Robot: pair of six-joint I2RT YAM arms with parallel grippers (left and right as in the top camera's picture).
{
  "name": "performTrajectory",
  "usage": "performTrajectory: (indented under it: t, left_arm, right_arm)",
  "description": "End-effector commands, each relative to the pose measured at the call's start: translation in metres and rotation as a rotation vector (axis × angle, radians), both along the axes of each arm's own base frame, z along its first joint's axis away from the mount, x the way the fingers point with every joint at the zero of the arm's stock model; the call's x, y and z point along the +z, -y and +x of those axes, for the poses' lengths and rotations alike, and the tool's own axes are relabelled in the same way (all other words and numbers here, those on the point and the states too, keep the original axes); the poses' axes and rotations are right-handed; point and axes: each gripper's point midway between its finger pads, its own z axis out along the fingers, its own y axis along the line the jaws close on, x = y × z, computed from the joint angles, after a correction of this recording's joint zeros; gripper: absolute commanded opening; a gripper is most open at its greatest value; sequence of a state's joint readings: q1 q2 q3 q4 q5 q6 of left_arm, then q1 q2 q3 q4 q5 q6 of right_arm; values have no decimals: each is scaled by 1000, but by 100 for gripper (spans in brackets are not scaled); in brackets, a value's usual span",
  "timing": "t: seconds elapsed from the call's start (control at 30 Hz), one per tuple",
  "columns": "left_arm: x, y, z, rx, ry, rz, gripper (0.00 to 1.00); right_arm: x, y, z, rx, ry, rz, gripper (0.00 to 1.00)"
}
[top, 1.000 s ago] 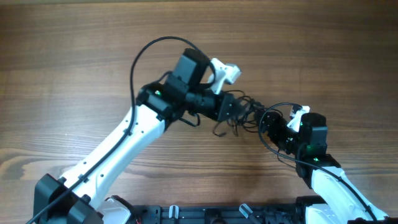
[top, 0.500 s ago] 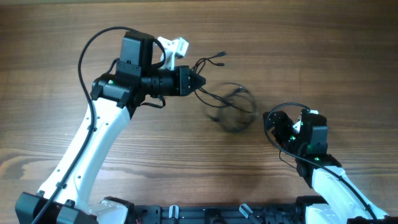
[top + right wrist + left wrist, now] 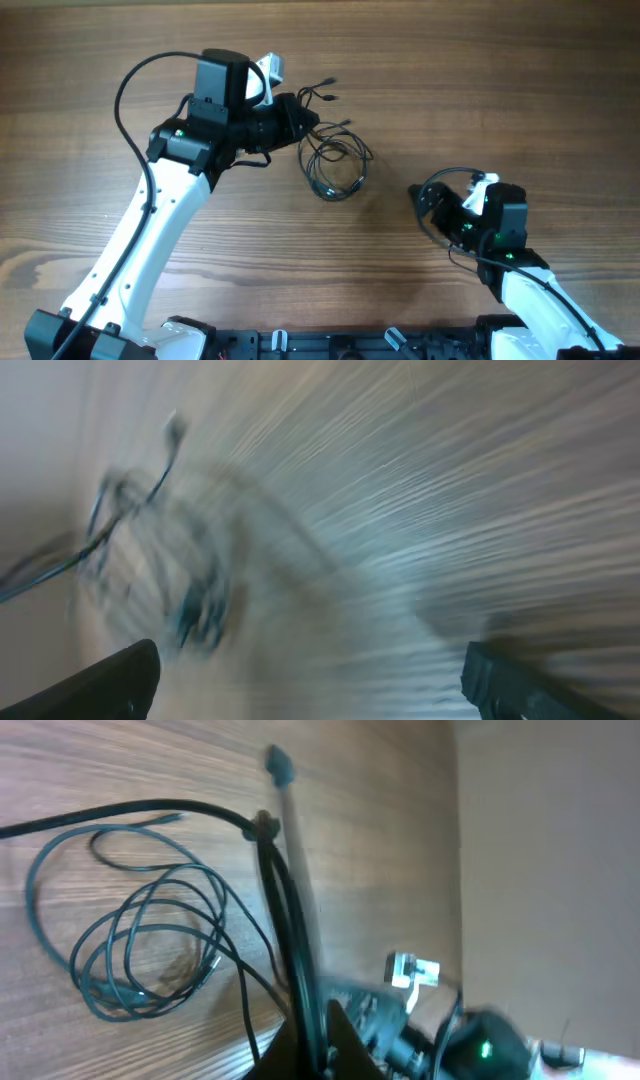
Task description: Untangle cables
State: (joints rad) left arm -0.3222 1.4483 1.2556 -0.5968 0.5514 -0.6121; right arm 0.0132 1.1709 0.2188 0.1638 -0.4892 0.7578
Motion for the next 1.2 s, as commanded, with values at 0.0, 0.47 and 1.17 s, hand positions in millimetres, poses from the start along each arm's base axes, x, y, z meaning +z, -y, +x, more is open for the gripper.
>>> performTrajectory:
  t: [0.0, 0.47, 1.17]
  left_arm:
    - [-6, 5, 20, 152, -11, 42, 18]
    - [-81, 16, 50, 295, -52, 235, 61]
    - [-127, -106, -6, 466, -611, 245, 98]
  right_arm:
    - [9, -30, -18, 261, 91, 41, 100]
    - [-7, -27, -33, 254, -7, 27, 100]
    - [77, -56, 4, 407, 294, 180, 99]
